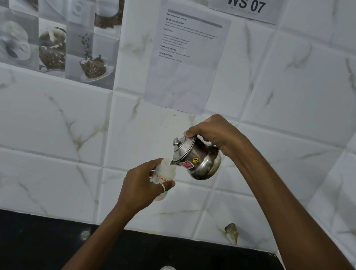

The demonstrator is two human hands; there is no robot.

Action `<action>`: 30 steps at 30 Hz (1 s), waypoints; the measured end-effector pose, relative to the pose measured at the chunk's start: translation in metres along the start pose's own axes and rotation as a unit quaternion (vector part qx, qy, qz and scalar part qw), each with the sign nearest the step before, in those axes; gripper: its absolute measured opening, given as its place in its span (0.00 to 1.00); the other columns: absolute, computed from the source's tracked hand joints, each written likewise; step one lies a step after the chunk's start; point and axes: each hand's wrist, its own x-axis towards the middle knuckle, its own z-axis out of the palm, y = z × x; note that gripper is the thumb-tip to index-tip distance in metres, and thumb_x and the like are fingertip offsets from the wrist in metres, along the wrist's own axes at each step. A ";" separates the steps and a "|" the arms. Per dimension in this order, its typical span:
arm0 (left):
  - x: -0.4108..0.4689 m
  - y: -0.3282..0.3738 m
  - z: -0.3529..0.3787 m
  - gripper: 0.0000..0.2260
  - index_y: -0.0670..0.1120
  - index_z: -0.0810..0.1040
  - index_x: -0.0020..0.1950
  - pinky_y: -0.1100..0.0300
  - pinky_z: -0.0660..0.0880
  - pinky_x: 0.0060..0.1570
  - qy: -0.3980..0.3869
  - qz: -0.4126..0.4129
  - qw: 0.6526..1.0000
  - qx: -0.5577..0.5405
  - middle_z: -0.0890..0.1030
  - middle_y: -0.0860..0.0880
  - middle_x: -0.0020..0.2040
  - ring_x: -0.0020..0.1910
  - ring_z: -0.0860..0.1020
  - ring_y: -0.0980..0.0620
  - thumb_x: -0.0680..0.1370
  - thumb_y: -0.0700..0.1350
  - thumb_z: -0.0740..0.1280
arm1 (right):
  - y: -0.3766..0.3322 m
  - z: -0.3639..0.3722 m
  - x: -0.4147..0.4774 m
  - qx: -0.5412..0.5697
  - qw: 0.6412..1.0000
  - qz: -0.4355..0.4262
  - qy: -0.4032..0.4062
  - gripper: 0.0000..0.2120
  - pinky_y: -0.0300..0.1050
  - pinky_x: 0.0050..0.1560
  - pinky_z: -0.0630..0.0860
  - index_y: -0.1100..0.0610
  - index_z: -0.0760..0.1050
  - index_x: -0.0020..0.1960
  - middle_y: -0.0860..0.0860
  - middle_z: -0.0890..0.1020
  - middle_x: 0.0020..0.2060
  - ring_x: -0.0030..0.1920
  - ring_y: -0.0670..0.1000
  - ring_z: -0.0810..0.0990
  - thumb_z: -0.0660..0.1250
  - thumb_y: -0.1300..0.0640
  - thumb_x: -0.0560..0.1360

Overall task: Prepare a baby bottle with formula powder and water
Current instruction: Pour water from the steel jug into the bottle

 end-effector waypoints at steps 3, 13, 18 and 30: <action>0.000 0.001 -0.001 0.32 0.49 0.76 0.73 0.60 0.76 0.54 0.003 -0.003 1.000 -0.005 0.82 0.50 0.66 0.55 0.78 0.53 0.71 0.52 0.80 | -0.001 0.001 0.000 0.003 1.000 0.001 -0.002 0.14 0.45 0.39 0.66 0.59 0.78 0.43 0.55 0.73 0.40 0.42 0.52 0.73 0.80 0.54 0.66; 0.001 0.001 -0.001 0.31 0.50 0.76 0.73 0.59 0.76 0.55 0.002 0.001 1.000 0.005 0.82 0.50 0.66 0.55 0.78 0.54 0.71 0.53 0.79 | 0.000 0.001 0.001 0.003 1.000 -0.002 -0.002 0.14 0.45 0.40 0.66 0.58 0.78 0.43 0.54 0.73 0.39 0.41 0.52 0.73 0.80 0.53 0.66; 0.000 0.001 0.000 0.31 0.50 0.76 0.72 0.57 0.78 0.57 0.002 0.000 1.000 0.001 0.82 0.50 0.66 0.55 0.78 0.54 0.71 0.53 0.80 | 0.001 0.000 0.000 0.006 1.000 0.001 -0.004 0.15 0.45 0.40 0.67 0.59 0.78 0.44 0.54 0.74 0.39 0.42 0.52 0.74 0.80 0.53 0.66; 0.001 0.002 0.000 0.32 0.49 0.75 0.73 0.57 0.78 0.56 0.002 -0.004 1.000 0.003 0.81 0.49 0.67 0.56 0.78 0.53 0.71 0.53 0.79 | 0.001 -0.001 -0.001 0.003 1.000 0.001 -0.007 0.14 0.44 0.38 0.66 0.59 0.78 0.43 0.54 0.73 0.38 0.40 0.51 0.72 0.79 0.54 0.67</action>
